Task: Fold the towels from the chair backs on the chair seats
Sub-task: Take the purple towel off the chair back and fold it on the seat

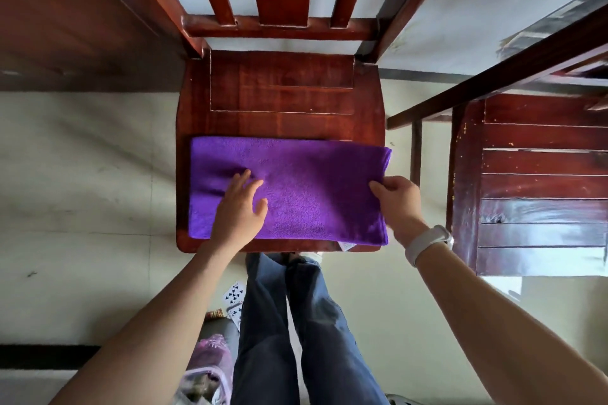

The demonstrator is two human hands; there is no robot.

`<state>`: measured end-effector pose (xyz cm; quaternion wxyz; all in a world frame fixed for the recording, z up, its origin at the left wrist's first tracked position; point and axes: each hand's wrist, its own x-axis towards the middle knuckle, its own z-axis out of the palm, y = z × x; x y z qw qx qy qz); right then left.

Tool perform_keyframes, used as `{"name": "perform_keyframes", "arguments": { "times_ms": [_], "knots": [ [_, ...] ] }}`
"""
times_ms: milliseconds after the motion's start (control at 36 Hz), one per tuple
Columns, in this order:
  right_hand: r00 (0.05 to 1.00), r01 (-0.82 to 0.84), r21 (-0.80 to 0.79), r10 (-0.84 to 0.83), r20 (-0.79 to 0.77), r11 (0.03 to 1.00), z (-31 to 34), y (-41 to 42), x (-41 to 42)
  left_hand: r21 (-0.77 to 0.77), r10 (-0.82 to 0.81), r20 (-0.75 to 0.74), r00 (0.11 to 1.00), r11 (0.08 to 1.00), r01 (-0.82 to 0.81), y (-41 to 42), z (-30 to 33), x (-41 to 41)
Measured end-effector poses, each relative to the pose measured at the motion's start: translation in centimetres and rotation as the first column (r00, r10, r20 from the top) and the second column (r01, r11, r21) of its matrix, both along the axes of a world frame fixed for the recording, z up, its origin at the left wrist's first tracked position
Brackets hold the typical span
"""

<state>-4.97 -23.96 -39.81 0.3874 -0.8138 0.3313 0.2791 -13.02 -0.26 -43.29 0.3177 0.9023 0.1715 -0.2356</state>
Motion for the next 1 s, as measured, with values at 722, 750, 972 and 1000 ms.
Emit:
{"name": "perform_keyframes", "arguments": {
  "times_ms": [722, 750, 972, 1000],
  "knots": [
    [0.209, -0.915, -0.341, 0.976, 0.055, 0.215, -1.8, 19.9, 5.1, -0.074, 0.548, -0.044, 0.835, 0.832, -0.550, 3.4, 0.1, -4.4],
    [0.194, -0.918, -0.343, 0.980, 0.045, 0.198, -2.0, 20.5, 5.1, -0.100, 0.544, -0.015, 0.839, 0.834, -0.543, 3.3, 0.3, -4.6],
    [0.308, -0.913, -0.255, 0.948, 0.080, 0.318, -1.6, 22.7, 4.5, -0.246, 0.693, 0.053, 0.719, 0.707, -0.663, 4.0, 1.1, -5.6],
    [0.314, -0.914, -0.237, 0.944, 0.106, 0.331, -1.3, 23.0, 4.4, -0.235, 0.719, 0.057, 0.693, 0.684, -0.691, 4.2, 1.2, -5.6]
  ]
}}
